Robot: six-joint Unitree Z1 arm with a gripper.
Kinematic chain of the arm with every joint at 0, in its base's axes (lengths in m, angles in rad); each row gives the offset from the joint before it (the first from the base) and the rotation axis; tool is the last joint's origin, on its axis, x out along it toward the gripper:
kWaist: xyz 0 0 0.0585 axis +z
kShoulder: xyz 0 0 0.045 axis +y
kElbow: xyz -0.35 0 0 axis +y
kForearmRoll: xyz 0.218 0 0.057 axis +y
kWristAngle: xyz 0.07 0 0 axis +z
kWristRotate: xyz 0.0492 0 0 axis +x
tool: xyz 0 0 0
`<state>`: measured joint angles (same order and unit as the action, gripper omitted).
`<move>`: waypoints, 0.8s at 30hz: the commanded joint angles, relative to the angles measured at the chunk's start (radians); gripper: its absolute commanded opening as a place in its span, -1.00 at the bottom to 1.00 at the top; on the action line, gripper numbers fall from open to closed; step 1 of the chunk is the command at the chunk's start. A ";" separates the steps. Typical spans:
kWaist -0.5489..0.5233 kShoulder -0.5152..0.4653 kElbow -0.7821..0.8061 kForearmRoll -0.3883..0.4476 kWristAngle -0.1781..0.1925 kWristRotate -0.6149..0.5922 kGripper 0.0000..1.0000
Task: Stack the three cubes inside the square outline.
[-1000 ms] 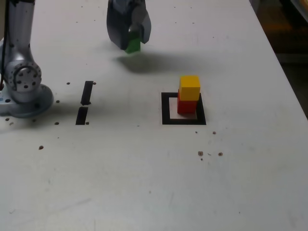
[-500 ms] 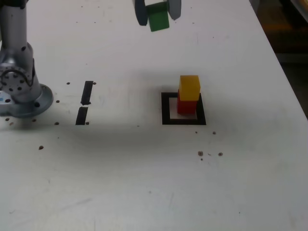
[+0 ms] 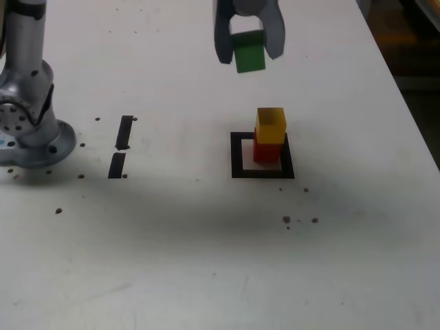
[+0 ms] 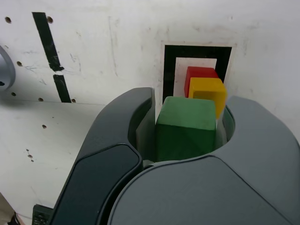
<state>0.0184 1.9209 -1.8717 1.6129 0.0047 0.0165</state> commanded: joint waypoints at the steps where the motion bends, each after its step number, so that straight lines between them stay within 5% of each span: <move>1: -0.021 0.017 -0.015 0.010 0.004 -0.011 -0.52; 24: -0.083 0.168 -0.069 0.003 -0.007 -0.030 -0.51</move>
<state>-0.0631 2.0826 -1.9422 1.6077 0.0006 -0.0112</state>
